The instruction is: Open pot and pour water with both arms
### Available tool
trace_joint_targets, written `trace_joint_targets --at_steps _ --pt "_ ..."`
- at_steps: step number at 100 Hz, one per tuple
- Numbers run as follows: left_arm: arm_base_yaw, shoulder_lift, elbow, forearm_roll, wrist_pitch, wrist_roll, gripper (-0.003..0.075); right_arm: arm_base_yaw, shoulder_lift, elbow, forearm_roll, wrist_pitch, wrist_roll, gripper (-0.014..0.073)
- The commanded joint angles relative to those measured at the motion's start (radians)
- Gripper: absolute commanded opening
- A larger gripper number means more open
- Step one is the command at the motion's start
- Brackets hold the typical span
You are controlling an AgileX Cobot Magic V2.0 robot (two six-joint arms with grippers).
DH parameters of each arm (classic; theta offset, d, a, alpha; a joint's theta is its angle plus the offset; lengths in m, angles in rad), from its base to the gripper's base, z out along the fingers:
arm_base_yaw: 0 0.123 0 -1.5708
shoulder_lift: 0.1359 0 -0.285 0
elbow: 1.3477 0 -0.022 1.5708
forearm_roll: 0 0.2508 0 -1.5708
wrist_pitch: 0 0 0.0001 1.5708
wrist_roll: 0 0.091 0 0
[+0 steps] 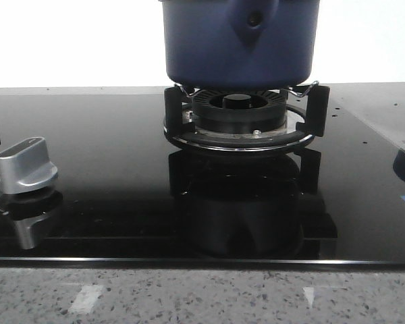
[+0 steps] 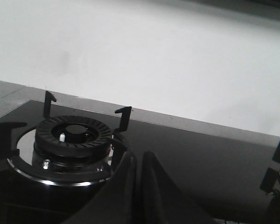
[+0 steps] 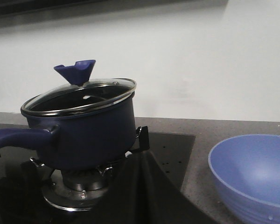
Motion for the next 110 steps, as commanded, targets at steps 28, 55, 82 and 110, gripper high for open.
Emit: trace_joint_targets --at_steps 28,55,82,110 --pt "-0.003 -0.112 0.112 0.001 -0.068 -0.018 -0.0020 0.001 0.006 -0.027 0.022 -0.026 -0.013 -0.0047" --pt "-0.005 -0.110 0.110 0.001 -0.039 -0.018 -0.0020 0.001 0.006 -0.027 0.022 -0.026 -0.013 -0.0047" --pt "-0.005 -0.110 0.110 0.001 -0.039 -0.018 -0.0020 0.001 0.006 -0.027 0.022 -0.026 -0.013 -0.0047" --pt "-0.005 -0.110 0.110 0.001 -0.039 -0.018 -0.0020 0.001 0.006 -0.027 0.022 -0.026 -0.013 -0.0047"
